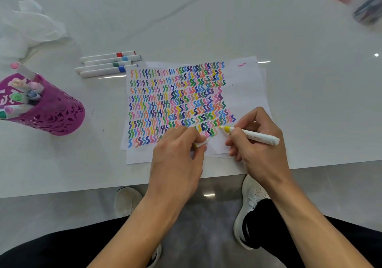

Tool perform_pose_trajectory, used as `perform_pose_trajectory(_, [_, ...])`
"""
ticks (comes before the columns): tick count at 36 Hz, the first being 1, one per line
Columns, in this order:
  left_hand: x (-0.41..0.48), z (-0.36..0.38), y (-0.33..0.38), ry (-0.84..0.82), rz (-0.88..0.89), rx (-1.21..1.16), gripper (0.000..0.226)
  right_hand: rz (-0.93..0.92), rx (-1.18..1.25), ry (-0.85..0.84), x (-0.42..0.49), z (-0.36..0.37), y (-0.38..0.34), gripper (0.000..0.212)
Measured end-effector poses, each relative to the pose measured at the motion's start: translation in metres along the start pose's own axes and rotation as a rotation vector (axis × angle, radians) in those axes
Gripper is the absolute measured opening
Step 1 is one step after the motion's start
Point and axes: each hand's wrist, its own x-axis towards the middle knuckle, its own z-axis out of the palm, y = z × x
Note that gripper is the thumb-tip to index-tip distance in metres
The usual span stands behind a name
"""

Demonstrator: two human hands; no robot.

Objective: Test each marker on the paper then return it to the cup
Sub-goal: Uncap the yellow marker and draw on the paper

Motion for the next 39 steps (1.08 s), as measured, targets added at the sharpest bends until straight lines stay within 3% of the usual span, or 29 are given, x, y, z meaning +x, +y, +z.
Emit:
perform_pose_trajectory(22, [0.0, 0.003, -0.001, 0.034, -0.005, -0.031, 0.017, -0.014, -0.044, 0.082, 0.0, 0.002, 0.005, 0.025])
perform_pose_trajectory(29, [0.0, 0.003, -0.001, 0.031, -0.015, -0.036, 0.017, -0.014, -0.017, 0.02, 0.0, 0.0, 0.007, 0.017])
perform_pose_trajectory(34, [0.0, 0.002, 0.0, 0.021, -0.017, -0.039, 0.016, -0.06, 0.16, 0.111, 0.001, -0.001, 0.007, 0.004])
perform_pose_trajectory(39, [-0.002, 0.0, -0.002, 0.002, -0.024, -0.038, 0.015, -0.298, -0.156, 0.188, -0.001, 0.002, 0.013, 0.018])
